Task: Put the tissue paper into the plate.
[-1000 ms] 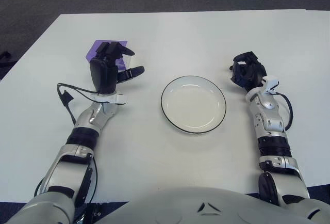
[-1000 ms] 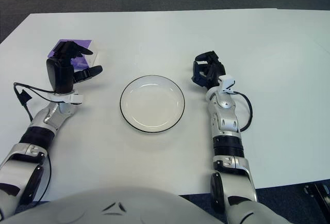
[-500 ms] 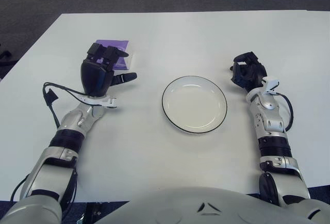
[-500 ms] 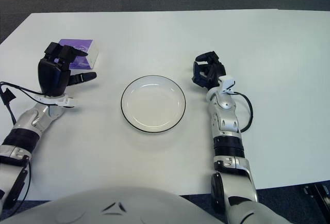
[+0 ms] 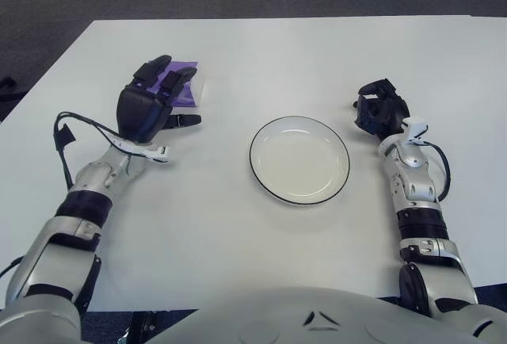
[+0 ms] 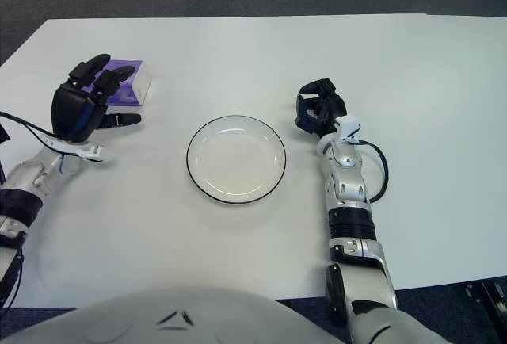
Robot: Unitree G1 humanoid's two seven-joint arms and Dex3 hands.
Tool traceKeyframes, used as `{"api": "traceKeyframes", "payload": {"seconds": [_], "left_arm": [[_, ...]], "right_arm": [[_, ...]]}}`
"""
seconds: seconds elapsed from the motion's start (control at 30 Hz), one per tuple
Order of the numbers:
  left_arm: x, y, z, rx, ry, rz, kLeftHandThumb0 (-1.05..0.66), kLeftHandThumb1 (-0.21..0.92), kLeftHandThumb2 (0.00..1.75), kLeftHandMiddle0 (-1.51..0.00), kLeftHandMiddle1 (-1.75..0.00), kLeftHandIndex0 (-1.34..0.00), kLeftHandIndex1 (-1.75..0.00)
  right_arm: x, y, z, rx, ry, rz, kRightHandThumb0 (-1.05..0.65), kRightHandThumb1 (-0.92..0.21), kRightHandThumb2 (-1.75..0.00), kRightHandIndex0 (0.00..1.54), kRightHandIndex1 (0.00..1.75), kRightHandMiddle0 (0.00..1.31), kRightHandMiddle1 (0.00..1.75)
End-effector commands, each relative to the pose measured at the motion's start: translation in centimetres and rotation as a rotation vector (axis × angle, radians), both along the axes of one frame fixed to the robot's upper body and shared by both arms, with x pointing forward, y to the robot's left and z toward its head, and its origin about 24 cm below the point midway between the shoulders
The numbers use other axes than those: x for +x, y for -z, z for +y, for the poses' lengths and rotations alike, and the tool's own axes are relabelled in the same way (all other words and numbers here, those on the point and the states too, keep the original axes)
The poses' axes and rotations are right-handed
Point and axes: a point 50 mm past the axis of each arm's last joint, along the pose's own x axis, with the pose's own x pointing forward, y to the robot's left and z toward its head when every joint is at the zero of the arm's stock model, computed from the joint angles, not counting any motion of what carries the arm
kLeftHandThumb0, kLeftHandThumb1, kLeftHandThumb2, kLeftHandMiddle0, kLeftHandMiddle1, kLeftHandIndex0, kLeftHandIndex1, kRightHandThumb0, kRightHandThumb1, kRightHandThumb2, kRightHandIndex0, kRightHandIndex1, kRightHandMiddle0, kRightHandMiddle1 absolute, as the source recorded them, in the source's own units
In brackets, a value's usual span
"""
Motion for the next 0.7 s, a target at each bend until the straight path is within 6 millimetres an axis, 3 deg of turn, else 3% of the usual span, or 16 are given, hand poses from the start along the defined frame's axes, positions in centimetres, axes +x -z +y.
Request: {"api": "traceKeyframes", "payload": {"seconds": [0.0,0.37,0.67], "left_arm": [[0.6,-0.7,0.5,0.03,-0.005,0.014,-0.79,0.92,0.21,-0.48,0.0,-0.42,-0.28],[1.8,-1.4,1.1,0.071,-0.021,0.039,-0.87,0.92,0.28,-0.41,0.0,-0.42,-0.17],[2.6,-2.0,1.4,0.123,-0.037,0.068,-0.92,0.92,0.33,-0.32,0.0,-0.32,-0.08]], "right_arm": [[-1.9,4.7,0.7,0.034,-0.002,0.186,-0.01,-0.56,-1.0,0.45,1.67,0.25,1.75],[-2.0,4.7,0.8,0.029,-0.007,0.183,-0.01,-0.56,-1.01,0.45,1.68,0.25,1.75],[-2.0,4.7,0.8,0.026,-0.008,0.184,-0.01,-0.56,-1.01,0.44,1.68,0.25,1.75]]}}
